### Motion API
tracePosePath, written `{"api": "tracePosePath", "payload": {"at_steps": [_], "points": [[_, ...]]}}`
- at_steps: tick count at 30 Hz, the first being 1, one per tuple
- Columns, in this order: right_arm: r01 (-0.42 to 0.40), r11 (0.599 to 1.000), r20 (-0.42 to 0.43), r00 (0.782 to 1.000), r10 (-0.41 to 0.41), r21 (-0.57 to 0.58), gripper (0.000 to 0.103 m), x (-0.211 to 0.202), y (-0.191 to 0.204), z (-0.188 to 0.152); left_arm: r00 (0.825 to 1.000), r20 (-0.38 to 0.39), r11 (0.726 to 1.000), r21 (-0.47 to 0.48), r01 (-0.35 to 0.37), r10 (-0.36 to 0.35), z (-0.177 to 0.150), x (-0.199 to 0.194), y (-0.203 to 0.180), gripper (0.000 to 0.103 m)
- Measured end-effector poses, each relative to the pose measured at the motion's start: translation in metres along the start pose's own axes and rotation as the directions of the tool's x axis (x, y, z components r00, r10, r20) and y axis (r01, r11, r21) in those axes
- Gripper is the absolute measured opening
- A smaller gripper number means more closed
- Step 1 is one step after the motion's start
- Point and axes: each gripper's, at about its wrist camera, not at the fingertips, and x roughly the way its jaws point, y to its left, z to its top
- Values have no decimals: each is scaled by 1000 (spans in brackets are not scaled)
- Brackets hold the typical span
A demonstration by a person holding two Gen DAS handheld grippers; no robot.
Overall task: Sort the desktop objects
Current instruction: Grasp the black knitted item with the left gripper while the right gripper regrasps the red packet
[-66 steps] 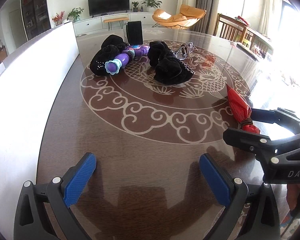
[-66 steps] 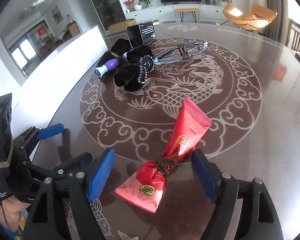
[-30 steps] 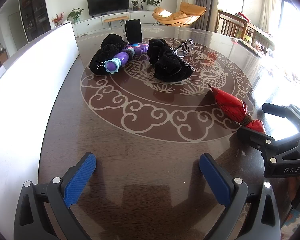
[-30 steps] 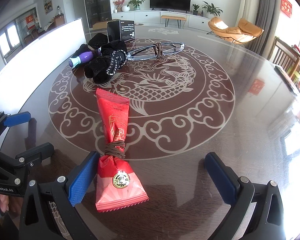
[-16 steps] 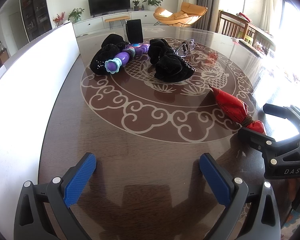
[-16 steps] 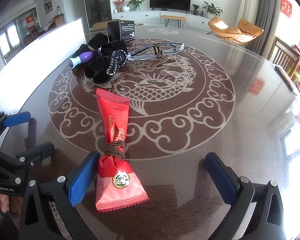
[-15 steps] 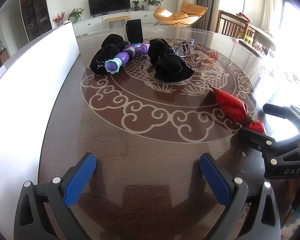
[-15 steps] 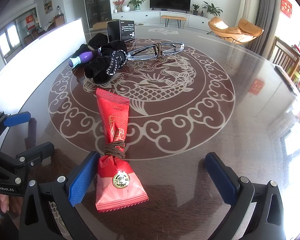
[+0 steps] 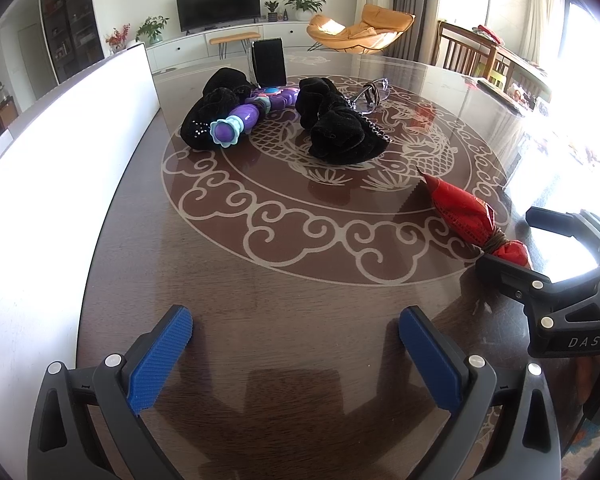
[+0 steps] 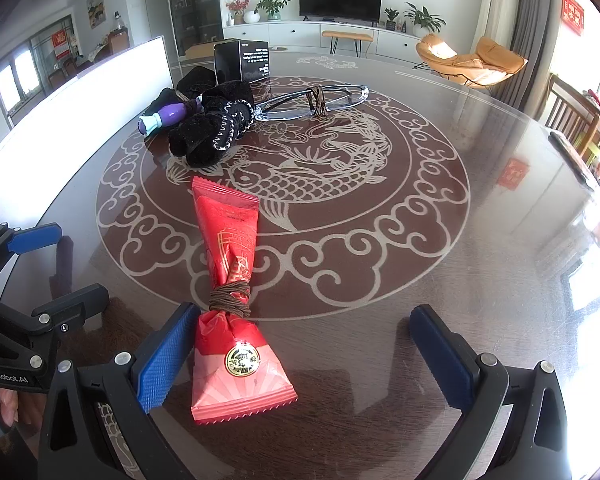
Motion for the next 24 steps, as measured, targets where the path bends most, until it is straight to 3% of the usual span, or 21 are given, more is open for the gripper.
{"api": "tracePosePath", "payload": {"at_steps": [7,9,11,13,19,20,22,24], "points": [[0,1000,0,1000,0,0,103,0,0,0,1000,2,1000,-21,6,-6,3,1,1,103],[0,1000,0,1000,0,0,103,0,0,0,997,48,996,-63,69,-66,13,-3,6,103],[0,1000,0,1000,0,0,103,0,0,0,989,80,986,-102,131,-123,31,-4,7,103],[0,1000,0,1000,0,0,103,0,0,0,988,79,985,-97,141,-134,58,2,-2,103],[0,1000,0,1000,0,0,103,0,0,0,996,-14,995,-45,84,-85,121,60,-29,103],[0,1000,0,1000,0,0,103,0,0,0,997,-23,996,-37,78,-79,127,68,-32,100],[0,1000,0,1000,0,0,103,0,0,0,997,-47,998,-18,63,-64,136,83,-36,72],[0,1000,0,1000,0,0,103,0,0,0,999,-24,1000,-1,24,-24,141,84,-36,31]]}}
